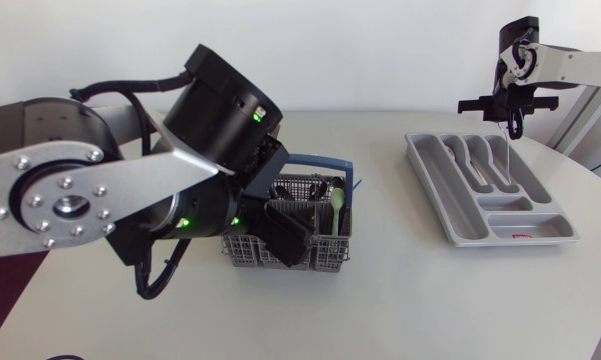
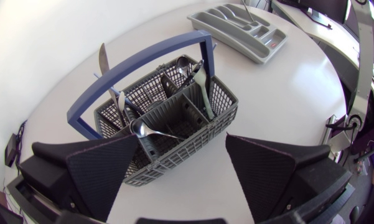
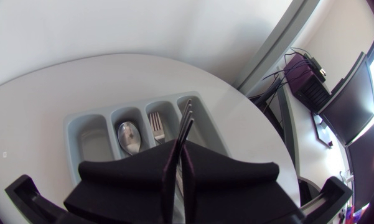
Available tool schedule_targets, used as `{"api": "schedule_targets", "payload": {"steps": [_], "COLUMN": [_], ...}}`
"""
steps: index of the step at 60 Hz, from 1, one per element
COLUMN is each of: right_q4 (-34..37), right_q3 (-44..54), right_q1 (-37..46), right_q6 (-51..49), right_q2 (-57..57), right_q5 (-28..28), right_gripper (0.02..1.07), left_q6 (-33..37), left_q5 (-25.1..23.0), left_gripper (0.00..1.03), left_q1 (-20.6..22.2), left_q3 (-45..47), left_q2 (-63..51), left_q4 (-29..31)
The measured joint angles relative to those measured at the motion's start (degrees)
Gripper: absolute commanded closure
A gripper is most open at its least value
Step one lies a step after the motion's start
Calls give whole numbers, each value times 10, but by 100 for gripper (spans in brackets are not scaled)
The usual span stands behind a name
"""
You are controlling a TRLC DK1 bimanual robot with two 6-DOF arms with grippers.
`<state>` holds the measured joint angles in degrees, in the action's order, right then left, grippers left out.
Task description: Sort the cutlery from the basket into the organizer compartments.
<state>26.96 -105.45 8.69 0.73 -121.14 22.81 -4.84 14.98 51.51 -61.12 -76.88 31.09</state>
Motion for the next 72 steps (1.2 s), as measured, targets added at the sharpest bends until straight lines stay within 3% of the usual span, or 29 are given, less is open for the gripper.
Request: {"api": "schedule_targets", "payload": {"steps": [52, 61, 72], "right_q4": [138, 150, 152], "right_q3": [-249, -269, -283], "right_q1": [31, 34, 34], "right_q6": [49, 53, 53], "right_q2": [-194, -210, -228], "right_q5": [-31, -33, -35], "right_gripper": [101, 98, 80], "left_q6": [0, 0, 0], "left_q5": [0, 0, 0], "left_gripper": [5, 5, 5], "left_q1": [4, 4, 7], "left_q3": [0, 0, 0], "left_q2": [0, 0, 0], "left_q4": [17, 20, 20]}}
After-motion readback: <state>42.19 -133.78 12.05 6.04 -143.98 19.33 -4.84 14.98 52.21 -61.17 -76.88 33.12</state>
